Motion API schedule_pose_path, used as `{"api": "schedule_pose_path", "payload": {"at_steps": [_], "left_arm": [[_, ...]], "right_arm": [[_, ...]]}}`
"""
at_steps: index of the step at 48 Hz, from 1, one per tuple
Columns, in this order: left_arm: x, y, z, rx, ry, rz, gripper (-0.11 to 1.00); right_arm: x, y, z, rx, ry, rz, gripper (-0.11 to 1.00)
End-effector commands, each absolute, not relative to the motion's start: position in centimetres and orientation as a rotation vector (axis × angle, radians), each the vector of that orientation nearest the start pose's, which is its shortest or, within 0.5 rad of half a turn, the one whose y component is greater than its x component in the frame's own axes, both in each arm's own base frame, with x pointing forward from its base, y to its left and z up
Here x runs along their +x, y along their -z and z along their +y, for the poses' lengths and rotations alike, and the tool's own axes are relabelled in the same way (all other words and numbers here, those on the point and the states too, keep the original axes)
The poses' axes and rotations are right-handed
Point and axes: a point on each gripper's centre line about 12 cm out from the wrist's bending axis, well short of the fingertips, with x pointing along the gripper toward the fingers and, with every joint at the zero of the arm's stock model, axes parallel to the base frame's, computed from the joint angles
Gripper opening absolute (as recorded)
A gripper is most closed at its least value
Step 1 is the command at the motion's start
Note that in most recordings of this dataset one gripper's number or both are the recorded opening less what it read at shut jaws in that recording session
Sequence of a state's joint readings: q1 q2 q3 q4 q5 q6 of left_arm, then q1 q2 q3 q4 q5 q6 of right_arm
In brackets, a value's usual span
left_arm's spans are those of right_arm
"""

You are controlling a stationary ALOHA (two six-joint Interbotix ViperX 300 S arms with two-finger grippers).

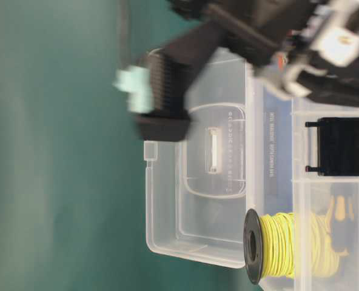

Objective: Pick the nipper from the toolbox among several items.
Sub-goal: 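Lift the blue pliers out of the toolbox with the right gripper, then lower the pliers onto the table in front of the toolbox and release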

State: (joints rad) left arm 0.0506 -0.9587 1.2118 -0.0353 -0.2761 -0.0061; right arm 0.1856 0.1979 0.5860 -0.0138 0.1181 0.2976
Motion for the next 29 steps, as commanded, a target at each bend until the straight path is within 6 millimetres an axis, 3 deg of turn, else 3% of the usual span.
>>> {"api": "schedule_pose_path", "payload": {"at_steps": [1,13,18,24,26,29], "left_arm": [[19.9,-27.9,1.2,-0.041,-0.063,-0.032,0.0],[19.8,-27.9,1.2,-0.041,-0.063,-0.03,0.0],[19.8,-27.9,1.2,-0.041,-0.063,-0.027,0.0],[19.7,-27.9,1.2,-0.044,-0.063,-0.024,0.0],[19.7,-27.9,1.2,-0.043,-0.063,-0.026,0.0],[19.7,-28.0,1.2,-0.043,-0.063,-0.026,0.0]], "right_arm": [[40.4,-11.4,7.7,0.201,-0.044,0.877,0.13],[40.4,-11.4,7.5,0.204,-0.034,0.895,0.15],[40.2,-12.5,7.4,0.19,-0.035,0.912,0.43],[39.3,-16.4,6.7,0.172,-0.031,0.889,0.78],[38.8,-17.9,6.5,0.164,-0.032,0.868,0.83],[37.9,-20.3,6.2,0.146,-0.037,0.832,0.8]]}}
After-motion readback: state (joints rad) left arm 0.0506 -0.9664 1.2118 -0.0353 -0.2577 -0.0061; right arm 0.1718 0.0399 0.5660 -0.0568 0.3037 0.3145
